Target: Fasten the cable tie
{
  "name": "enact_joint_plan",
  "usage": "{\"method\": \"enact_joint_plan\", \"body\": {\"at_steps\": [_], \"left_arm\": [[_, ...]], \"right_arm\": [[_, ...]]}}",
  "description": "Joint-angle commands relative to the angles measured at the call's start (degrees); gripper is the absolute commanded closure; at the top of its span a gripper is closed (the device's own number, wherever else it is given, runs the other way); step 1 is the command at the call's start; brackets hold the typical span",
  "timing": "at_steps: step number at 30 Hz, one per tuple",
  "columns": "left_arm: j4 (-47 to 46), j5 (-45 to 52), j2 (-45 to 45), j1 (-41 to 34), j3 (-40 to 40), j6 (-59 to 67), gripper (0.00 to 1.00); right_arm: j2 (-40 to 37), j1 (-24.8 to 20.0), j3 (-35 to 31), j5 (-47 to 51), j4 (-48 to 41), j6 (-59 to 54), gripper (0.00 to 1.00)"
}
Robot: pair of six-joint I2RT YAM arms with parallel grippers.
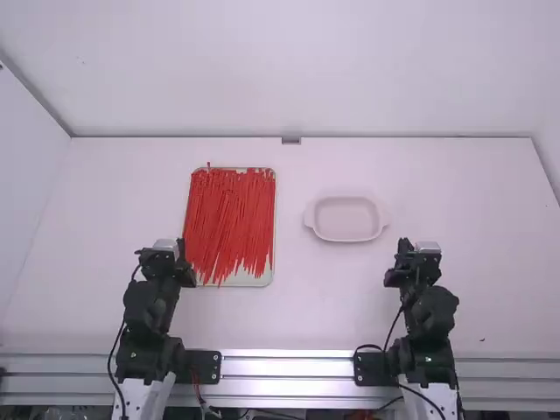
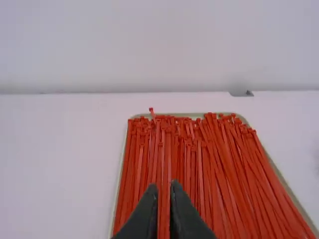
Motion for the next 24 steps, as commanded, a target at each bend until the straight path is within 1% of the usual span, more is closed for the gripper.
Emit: {"method": "enact_joint_plan", "body": {"at_steps": [1, 3, 6, 7, 9, 13, 14, 16, 18, 19, 23, 24], "left_arm": [[0.0, 1.5, 2.3, 0.1, 4.4, -0.2, 0.9], [-0.5, 2.3, 4.1, 0.2, 6.1, -0.8, 0.88], [-1.4, 4.5, 9.3, 0.2, 10.6, -1.5, 0.83], [-1.5, 4.7, 9.8, 0.2, 11.0, -1.5, 0.83], [-2.8, 6.9, 14.0, 0.3, 14.7, -1.2, 0.78], [-6.1, 7.8, 19.7, 0.6, 20.2, -0.9, 0.72], [-7.7, 6.9, 21.9, 0.6, 22.4, -1.0, 0.7], [-9.5, 5.8, 24.2, 0.7, 24.8, -1.1, 0.67], [-12.9, 4.3, 27.9, 0.8, 29.0, -1.2, 0.62], [-13.6, 4.0, 28.7, 0.8, 29.8, -1.2, 0.61], [-19.3, 3.5, 36.6, 1.0, 37.8, -1.5, 0.52], [-20.1, 3.5, 37.8, 1.0, 39.1, -1.6, 0.51]], "right_arm": [[2.7, 0.2, 5.0, -1.6, -0.2, 0.3, 0.9], [4.7, 0.3, 6.9, -2.4, -0.8, 0.8, 0.88], [10.3, 0.4, 12.1, -4.2, -2.4, 2.0, 0.83], [10.9, 0.4, 12.6, -4.4, -2.6, 2.1, 0.83], [15.5, 0.4, 16.8, -5.9, -4.4, 2.3, 0.78], [22.0, 0.7, 22.6, -7.0, -7.8, 1.8, 0.72], [24.5, 1.0, 24.9, -6.1, -9.6, 1.6, 0.69], [27.3, 1.5, 27.5, -4.8, -11.5, 1.8, 0.67], [32.0, 2.6, 31.8, -2.2, -15.1, 2.3, 0.62], [32.9, 2.9, 32.7, -1.8, -15.8, 2.3, 0.61], [42.0, 5.6, 40.7, 1.0, -20.7, 2.9, 0.52], [43.4, 6.0, 41.8, 1.4, -21.1, 3.0, 0.5]]}}
